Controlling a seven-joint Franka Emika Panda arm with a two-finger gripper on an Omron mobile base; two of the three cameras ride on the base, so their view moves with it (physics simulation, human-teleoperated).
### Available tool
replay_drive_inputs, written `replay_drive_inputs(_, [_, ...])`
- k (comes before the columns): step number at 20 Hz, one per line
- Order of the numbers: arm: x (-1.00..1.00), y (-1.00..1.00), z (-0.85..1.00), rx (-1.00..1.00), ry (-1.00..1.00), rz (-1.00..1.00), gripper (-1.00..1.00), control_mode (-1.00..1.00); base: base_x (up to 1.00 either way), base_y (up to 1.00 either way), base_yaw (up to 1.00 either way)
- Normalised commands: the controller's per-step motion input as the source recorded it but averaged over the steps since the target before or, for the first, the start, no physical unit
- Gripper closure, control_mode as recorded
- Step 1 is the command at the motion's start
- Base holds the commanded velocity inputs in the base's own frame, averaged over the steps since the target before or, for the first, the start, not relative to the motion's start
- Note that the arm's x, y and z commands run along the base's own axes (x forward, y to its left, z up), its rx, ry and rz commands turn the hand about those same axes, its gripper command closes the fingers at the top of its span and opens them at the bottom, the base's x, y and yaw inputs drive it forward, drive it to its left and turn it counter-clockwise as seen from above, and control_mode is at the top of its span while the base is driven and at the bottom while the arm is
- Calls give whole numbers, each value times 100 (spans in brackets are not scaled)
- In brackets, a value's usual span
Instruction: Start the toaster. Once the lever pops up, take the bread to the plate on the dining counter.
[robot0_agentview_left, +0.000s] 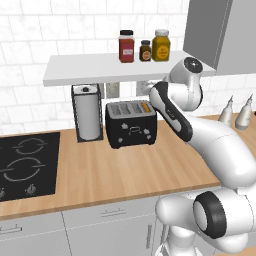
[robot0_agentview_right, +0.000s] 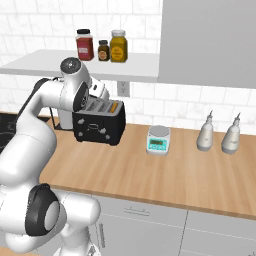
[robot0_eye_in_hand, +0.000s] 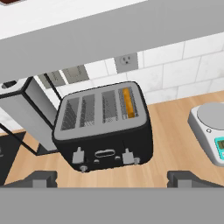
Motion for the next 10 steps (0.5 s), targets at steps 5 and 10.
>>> replay_drive_inputs(5, [0, 0, 0, 0, 0, 0, -100, -100, 0, 0, 0])
replay_drive_inputs(10, [0, 0, 0, 0, 0, 0, -100, -100, 0, 0, 0])
